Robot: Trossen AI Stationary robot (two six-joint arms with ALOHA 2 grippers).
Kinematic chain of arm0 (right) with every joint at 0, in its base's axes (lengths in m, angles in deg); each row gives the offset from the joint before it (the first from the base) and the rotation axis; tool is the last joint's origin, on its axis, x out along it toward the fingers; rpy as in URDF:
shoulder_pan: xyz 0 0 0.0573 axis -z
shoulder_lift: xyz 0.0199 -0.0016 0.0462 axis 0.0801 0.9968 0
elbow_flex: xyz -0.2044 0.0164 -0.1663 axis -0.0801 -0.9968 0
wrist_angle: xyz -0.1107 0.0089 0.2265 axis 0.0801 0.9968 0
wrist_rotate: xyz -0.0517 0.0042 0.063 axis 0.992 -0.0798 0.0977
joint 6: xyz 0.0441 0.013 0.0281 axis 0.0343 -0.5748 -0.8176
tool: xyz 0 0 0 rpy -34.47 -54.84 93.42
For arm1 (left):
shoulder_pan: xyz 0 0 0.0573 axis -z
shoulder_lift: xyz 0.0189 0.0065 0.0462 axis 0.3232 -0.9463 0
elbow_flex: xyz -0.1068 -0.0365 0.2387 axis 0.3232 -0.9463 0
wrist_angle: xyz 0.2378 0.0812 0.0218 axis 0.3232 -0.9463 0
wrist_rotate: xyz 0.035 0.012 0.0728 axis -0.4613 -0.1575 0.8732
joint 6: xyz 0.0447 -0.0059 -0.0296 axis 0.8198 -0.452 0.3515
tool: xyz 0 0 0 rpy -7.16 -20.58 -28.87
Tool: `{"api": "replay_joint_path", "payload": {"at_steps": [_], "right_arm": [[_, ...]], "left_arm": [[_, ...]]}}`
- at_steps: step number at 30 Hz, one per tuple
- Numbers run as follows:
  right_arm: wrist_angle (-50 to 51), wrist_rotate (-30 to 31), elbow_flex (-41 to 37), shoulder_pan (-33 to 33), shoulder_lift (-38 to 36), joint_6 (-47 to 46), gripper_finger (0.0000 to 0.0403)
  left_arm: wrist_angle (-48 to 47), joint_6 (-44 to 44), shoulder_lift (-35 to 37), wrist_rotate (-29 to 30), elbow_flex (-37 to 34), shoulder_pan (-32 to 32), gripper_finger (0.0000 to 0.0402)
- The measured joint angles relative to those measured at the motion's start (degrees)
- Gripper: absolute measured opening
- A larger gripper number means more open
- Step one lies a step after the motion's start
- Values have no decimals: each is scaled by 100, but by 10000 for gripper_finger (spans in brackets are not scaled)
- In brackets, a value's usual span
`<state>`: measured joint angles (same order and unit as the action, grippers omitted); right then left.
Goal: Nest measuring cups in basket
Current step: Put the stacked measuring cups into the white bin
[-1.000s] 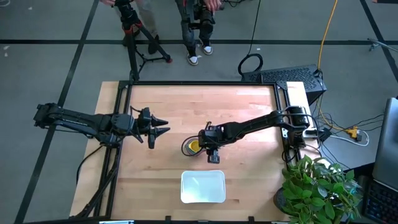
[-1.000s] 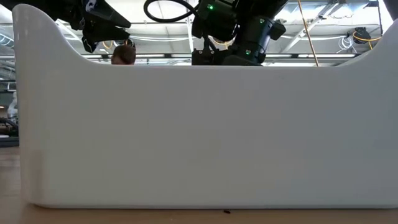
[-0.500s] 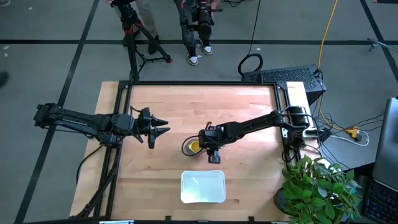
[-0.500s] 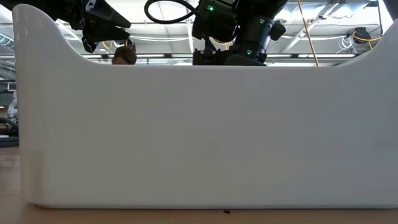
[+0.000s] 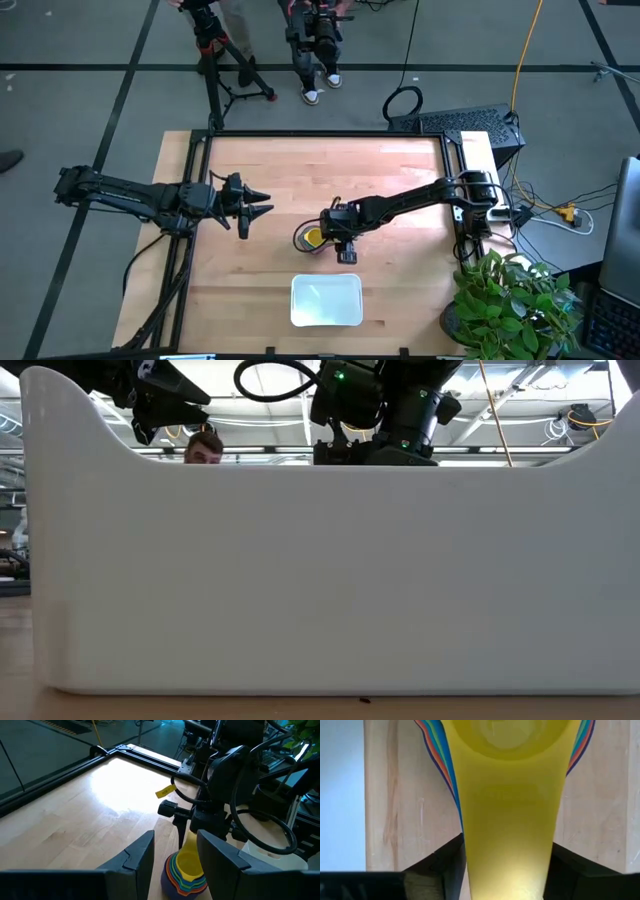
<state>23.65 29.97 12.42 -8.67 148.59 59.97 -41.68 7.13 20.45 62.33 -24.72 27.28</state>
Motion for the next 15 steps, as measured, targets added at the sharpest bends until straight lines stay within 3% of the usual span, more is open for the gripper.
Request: {"api": "replay_joint_path", "payload": {"at_steps": [15], "right_arm": [[-264,4,-412,0,-4,-95,188]], "left_arm": [[-12,-9,0,0,0,0,149]]}}
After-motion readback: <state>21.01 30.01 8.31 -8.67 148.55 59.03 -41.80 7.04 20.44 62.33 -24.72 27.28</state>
